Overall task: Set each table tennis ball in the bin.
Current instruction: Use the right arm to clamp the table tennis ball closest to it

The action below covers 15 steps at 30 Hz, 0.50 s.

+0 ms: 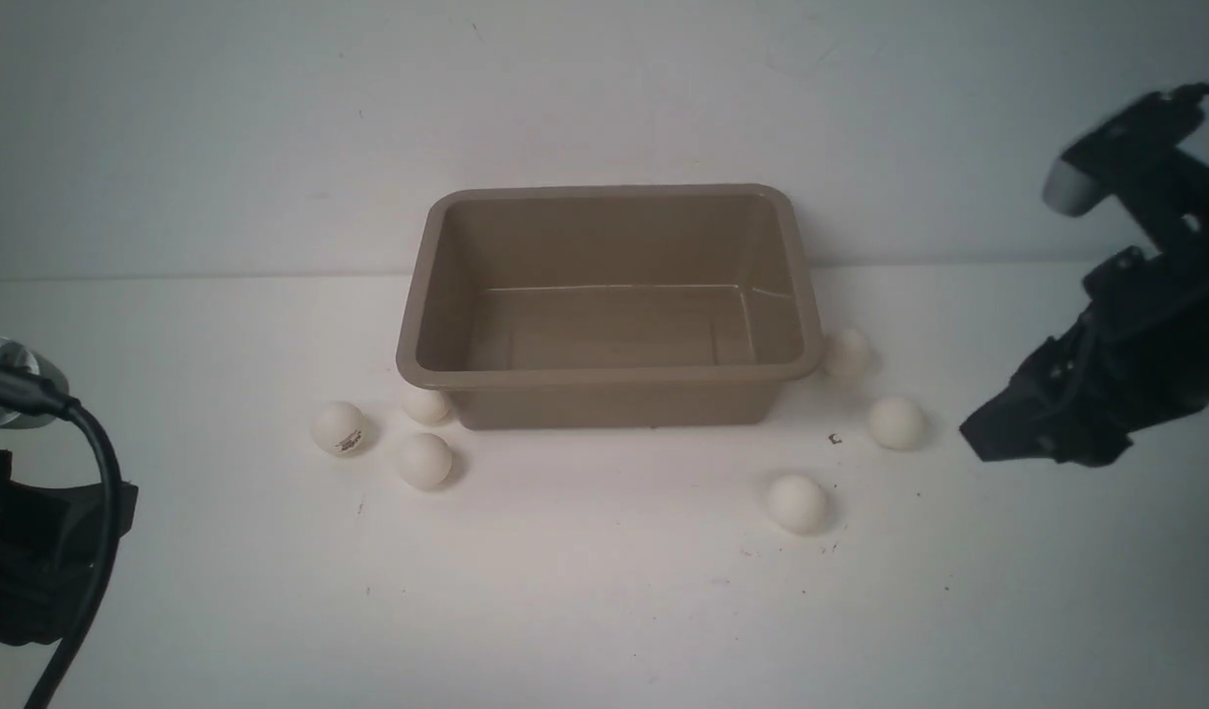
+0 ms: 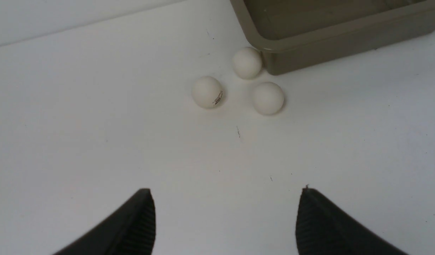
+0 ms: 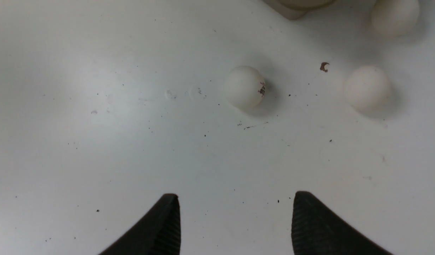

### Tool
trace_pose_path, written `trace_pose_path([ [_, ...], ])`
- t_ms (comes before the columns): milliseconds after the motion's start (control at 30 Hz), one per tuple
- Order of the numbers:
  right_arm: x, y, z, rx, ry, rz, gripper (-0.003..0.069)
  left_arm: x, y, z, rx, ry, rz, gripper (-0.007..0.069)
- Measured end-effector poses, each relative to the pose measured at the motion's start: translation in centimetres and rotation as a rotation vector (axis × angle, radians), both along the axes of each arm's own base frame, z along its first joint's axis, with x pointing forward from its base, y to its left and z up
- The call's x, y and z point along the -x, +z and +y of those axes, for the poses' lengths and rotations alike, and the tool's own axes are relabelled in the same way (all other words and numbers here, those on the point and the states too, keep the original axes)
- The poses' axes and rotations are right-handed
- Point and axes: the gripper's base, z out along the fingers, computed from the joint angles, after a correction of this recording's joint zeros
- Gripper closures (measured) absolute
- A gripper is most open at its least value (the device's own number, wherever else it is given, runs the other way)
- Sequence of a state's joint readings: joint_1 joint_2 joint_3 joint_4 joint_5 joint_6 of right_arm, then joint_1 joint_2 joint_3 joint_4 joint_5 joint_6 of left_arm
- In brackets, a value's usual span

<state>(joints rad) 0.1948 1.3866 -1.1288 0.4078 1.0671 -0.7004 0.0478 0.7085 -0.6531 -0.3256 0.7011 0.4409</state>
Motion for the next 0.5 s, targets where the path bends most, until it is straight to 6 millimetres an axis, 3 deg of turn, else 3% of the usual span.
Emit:
trace_pose_path([
  [200, -2.3, -3.7, 2.7, 0.026, 0.025, 0.055, 0.0270, 0.0, 0.0, 0.0, -0.001, 0.000, 0.000, 0.0146],
  [500, -5.1, -8.7, 3.7, 0.062, 0.009, 0.102, 0.0260, 0.0, 0.0, 0.0, -0.001, -0.001, 0.002, 0.0146],
])
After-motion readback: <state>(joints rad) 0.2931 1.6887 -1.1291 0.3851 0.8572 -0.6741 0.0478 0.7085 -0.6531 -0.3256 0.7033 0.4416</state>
